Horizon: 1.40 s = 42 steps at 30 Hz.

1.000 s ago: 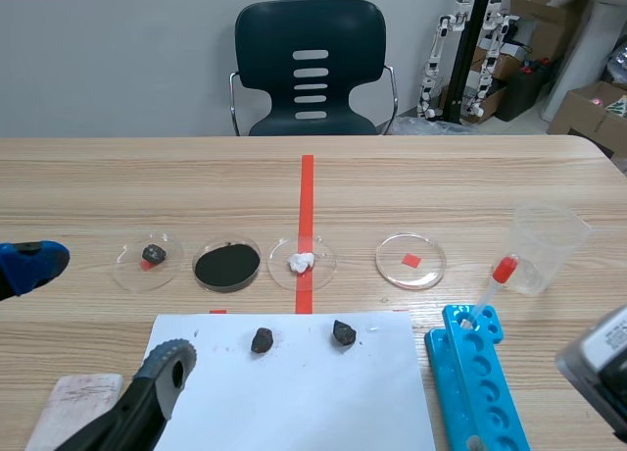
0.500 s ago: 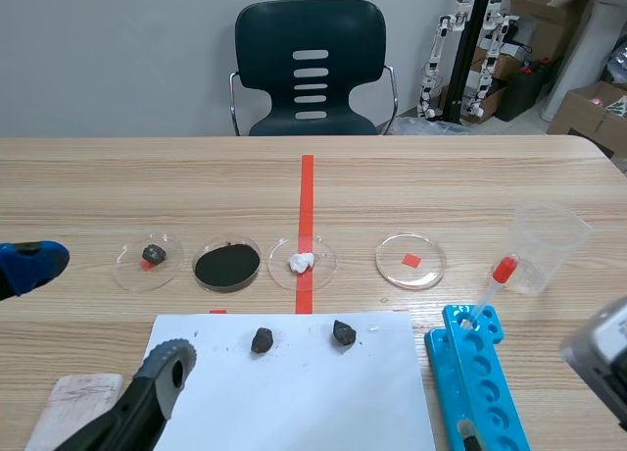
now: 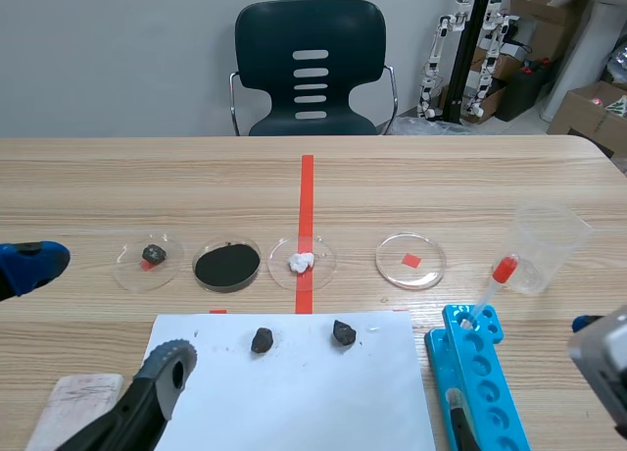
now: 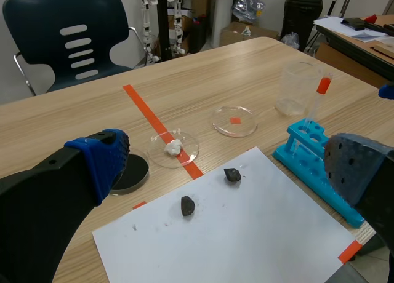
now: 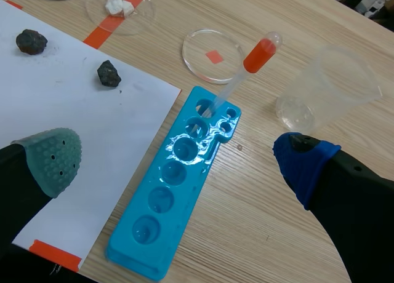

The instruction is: Pick up the dropper by the top with the right hand

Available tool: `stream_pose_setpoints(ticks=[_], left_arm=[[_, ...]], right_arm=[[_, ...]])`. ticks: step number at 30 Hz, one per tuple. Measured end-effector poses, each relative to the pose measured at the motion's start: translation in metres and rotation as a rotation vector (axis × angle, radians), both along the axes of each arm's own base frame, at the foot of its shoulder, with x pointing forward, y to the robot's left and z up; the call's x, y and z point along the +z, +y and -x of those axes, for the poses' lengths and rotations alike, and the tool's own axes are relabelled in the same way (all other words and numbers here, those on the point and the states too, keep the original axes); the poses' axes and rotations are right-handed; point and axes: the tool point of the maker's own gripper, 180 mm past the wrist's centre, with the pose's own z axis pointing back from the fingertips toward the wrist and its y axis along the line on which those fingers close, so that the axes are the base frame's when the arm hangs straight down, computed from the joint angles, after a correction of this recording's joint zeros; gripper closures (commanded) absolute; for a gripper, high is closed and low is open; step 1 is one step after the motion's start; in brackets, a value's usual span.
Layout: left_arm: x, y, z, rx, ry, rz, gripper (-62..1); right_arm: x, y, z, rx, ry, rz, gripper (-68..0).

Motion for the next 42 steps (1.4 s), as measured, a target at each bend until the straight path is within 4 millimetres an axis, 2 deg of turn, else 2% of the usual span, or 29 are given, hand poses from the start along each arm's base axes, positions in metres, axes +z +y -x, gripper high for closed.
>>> stream_pose_setpoints(ticks=[4,7,10,13,21,25,35,42], left_arm=[[0.000,0.000,0.000,-0.001,0.000,0.000,-62.3],[0.000,0.000,0.000,0.000,0.000,0.000,-62.3],[0.000,0.000,0.000,0.000,0.000,0.000,-62.3],[0.000,0.000,0.000,0.000,0.000,0.000,-62.3],[0.000,0.000,0.000,-0.001,0.000,0.000,-62.3],[0.000,0.000,0.000,0.000,0.000,0.000,-62.3],[0.000,0.000,0.000,-0.001,0.000,0.000,-62.3],[0.000,0.000,0.000,0.000,0.000,0.000,-62.3]], right_arm=[[0.009,-0.003,0.008,-0.014,-0.102,-0.018,-67.9],[0.011,-0.004,0.022,-0.013,-0.151,-0.013,-67.9],[0.006,-0.007,0.032,-0.018,-0.167,-0.014,-67.9],[-0.003,-0.011,0.035,-0.031,-0.160,-0.001,-67.9],[-0.028,-0.021,-0.001,-0.065,-0.191,0.005,-67.9],[-0.033,-0.023,-0.011,-0.073,-0.203,0.005,-67.9],[-0.013,-0.024,-0.046,-0.071,-0.314,0.002,-67.9],[-0.010,-0.022,-0.064,-0.066,-0.317,-0.007,-67.9]])
